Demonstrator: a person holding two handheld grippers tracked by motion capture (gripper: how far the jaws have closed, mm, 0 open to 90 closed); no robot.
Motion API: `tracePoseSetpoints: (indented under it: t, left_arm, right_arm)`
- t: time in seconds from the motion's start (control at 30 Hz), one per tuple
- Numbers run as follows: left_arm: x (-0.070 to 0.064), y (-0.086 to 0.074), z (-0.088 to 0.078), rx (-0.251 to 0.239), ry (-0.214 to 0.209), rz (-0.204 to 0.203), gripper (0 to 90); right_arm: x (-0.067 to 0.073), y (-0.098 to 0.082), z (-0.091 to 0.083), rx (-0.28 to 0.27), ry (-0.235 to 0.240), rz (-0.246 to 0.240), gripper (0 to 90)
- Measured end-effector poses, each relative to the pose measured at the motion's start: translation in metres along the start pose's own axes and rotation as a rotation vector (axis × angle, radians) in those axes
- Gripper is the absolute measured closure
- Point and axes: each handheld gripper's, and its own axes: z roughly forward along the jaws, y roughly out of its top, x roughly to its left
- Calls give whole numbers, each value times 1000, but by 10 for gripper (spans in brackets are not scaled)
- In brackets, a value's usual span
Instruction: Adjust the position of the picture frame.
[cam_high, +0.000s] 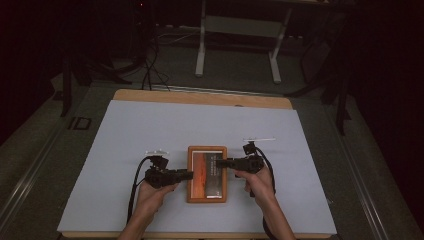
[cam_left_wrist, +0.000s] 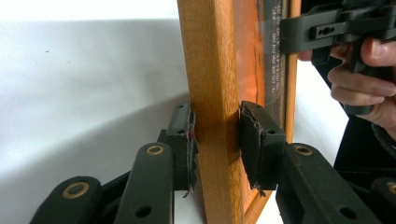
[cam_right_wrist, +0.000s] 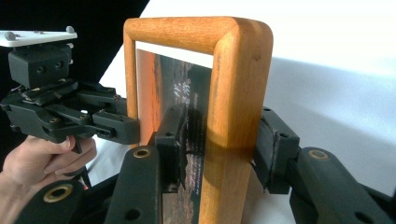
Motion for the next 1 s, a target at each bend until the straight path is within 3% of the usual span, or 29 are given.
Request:
tracePoseSetpoints:
  t: [0.13,0.23,0.37,0.47,0.53,0.83,1.0]
  left_arm:
    - [9,2,6,4,-42,-32,664]
    - [15,4,9,24,-49,-42,652]
    - [17,9,14,54,-31,-32,620]
    - [19,8,18,60,-21,-49,606]
    - [21,6,19,57,-13,-58,594]
    - [21,6,19,40,-10,-53,587]
    - [20,6,11,1,1,-44,473]
  right_arm:
    - [-6,-1,1,8,-15,28,573]
    - [-12,-1,6,12,-14,44,562]
    - [-18,-2,11,16,-23,76,547]
    - [-23,-2,14,27,-32,97,543]
    - [-25,-2,15,33,-55,95,559]
    - [-25,0,13,33,-58,81,571]
    - [-25,-3,5,11,-91,47,560]
